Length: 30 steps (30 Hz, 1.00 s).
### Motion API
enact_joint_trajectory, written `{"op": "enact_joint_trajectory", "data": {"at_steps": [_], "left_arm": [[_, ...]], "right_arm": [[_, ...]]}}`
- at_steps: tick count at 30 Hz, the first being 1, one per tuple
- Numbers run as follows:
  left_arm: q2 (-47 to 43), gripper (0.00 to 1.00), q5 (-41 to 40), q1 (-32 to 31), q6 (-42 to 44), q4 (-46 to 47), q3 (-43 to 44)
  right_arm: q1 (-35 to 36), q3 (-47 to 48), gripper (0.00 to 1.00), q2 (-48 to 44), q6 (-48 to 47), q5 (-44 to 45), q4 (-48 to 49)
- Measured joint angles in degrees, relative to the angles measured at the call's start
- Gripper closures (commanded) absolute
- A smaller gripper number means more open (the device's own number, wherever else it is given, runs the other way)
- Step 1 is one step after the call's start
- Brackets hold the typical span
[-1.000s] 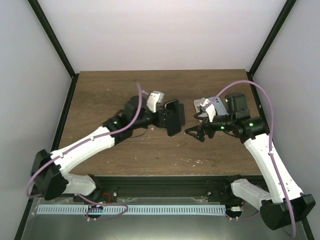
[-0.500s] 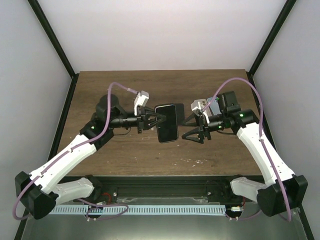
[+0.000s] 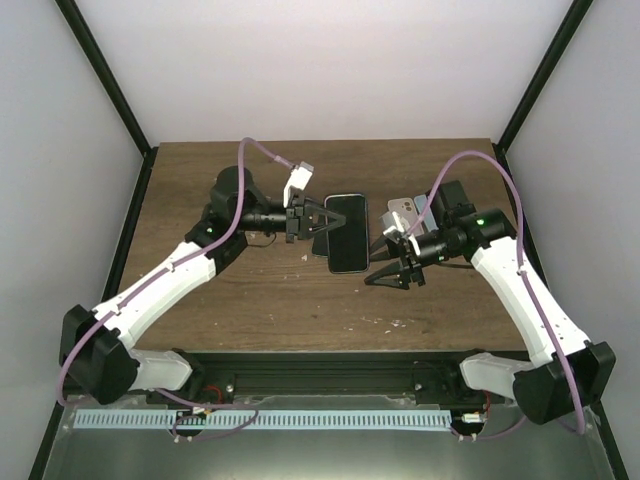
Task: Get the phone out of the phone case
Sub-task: Pick up the phone at the center of the board.
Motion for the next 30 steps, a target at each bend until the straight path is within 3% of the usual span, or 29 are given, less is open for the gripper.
{"op": "enact_joint_trajectory", "data": {"at_steps": [11,30], "left_arm": [[2.47,1.00,8.13,1.38,-7.23,6.45,0.52],[2.32,1.00,11.06,1.64,-8.11,6.54,1.07]], "right_arm": [[1.95,0.02,0.61,-1.73,-2.14,0.68,-1.14],[5.68,3.06,0.74,-0.20,0.55,3.82,-0.57]]}}
